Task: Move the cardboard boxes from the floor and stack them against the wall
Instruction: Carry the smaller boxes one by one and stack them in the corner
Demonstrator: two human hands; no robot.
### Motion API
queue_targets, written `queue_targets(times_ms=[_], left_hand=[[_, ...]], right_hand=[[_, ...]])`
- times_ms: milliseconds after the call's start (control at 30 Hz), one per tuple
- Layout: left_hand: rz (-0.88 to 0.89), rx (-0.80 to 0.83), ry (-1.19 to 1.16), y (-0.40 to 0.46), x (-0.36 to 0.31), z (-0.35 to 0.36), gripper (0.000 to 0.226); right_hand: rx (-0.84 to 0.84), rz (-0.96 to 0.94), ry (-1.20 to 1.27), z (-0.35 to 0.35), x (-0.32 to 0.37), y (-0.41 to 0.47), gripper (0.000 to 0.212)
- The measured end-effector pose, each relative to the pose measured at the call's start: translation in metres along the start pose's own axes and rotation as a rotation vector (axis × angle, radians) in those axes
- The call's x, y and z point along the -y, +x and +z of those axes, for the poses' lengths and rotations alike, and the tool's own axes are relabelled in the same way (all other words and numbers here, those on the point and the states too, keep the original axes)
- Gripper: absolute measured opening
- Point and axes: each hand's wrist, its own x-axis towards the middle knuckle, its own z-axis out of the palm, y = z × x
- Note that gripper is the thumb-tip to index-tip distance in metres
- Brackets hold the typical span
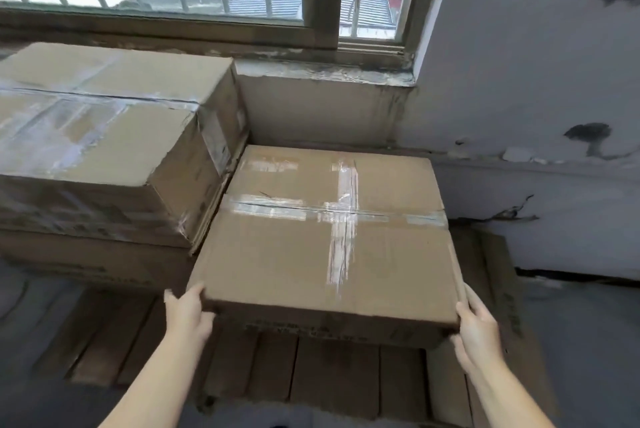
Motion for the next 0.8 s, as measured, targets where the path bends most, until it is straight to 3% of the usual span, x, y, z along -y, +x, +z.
queue_targets(times_ms=[133, 500, 700, 800], left_hand=[[-0.184, -0.024, -0.012, 0.014, 0.001, 0.015, 0.041], [-0.207, 0.006, 0.005, 0.040, -0.025, 0.076, 0.036], [-0.226, 0.067, 0.079, 0.034, -0.031, 0.059, 0.041], [-0.195, 0.095, 0.146, 0.022, -0.034, 0.045, 0.050]], right_hand=[[-0.082, 0.012, -0.015, 0.011, 0.008, 0.018, 0.043], [-0.111, -0.009, -0.104, 0.057, 0.026, 0.059, 0.046], [-0.040, 0.002, -0.218, 0.049, 0.027, 0.055, 0.046], [0.005, -0.057, -0.391, 0.042, 0.034, 0.039, 0.054]])
